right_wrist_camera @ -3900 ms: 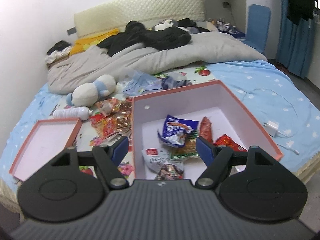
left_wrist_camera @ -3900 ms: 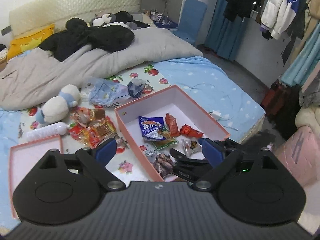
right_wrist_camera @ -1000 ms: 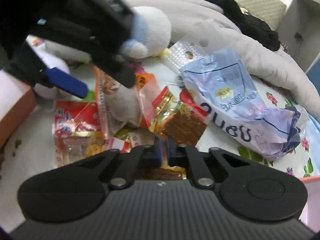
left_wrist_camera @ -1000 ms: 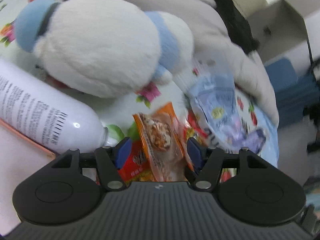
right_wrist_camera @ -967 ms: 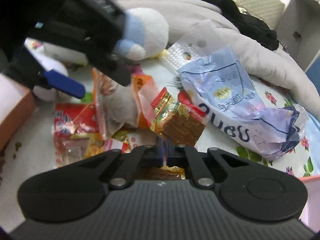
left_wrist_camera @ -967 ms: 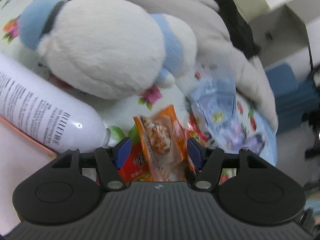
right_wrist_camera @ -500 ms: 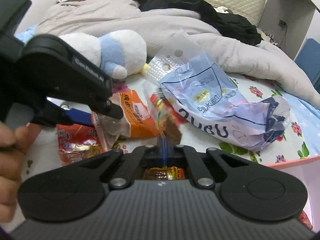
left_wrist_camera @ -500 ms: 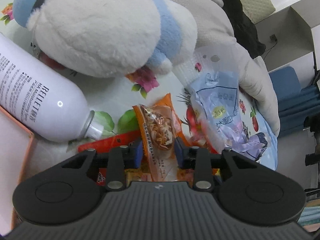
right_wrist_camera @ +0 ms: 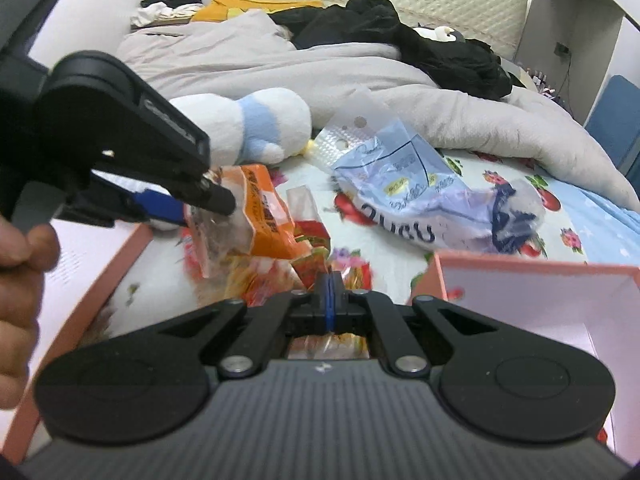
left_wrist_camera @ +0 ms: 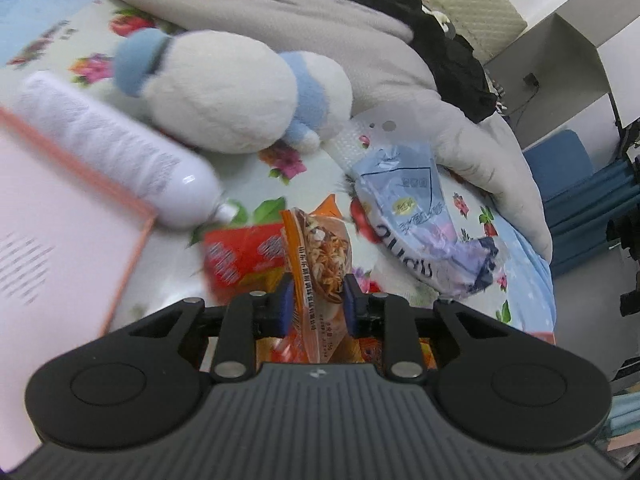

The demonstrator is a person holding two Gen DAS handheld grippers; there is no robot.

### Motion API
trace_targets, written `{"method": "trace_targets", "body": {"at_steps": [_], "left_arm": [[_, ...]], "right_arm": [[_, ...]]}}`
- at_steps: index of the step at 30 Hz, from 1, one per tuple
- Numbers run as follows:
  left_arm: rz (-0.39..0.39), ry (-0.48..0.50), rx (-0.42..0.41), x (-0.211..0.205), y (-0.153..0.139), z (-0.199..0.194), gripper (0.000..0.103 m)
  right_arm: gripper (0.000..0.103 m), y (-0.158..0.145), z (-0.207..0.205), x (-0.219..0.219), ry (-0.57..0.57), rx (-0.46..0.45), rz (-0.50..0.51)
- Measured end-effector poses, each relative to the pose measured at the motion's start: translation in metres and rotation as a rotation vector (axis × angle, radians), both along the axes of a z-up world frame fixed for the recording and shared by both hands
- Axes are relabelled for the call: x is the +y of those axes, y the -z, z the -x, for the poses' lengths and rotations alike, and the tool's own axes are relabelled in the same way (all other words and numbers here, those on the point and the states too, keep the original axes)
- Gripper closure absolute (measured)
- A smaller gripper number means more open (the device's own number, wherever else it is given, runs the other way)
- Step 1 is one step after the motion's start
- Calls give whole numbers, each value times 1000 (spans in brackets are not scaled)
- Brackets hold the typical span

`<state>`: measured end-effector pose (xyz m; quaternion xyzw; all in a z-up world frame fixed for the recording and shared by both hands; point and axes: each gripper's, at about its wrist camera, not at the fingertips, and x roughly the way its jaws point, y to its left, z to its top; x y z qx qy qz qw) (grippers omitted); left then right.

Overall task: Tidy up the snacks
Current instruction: 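Lift the orange packet with the left gripper while the right gripper opens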

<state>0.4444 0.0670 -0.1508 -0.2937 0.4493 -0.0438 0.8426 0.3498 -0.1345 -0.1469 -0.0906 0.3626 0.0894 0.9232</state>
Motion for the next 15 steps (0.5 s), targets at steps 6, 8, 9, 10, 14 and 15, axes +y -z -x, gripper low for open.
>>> {"method": "trace_targets", "body": {"at_steps": [6,8,9,10,14,15], "left_arm": [[-10,-50,10,13,-13,81,75],[-23,-66,9,18,-14,108,75],[-25,-81,14,21,-12,122,75],[-21,-95,22,24,-10,135,75],[-11,-148,37,35,0,184,75],[-10,-163,39,37,4,196,75]], "right_arm": [[100,-14,66,3,-43,-13,14],[100,-14,86,5,-56,-11,21],[100,-14,94,5,-60,-7,19],[100,-14,103,5,-65,-5,18],[100,-10,138,5,-96,1,25],[100,-8,145,4,-101,4,25]]}}
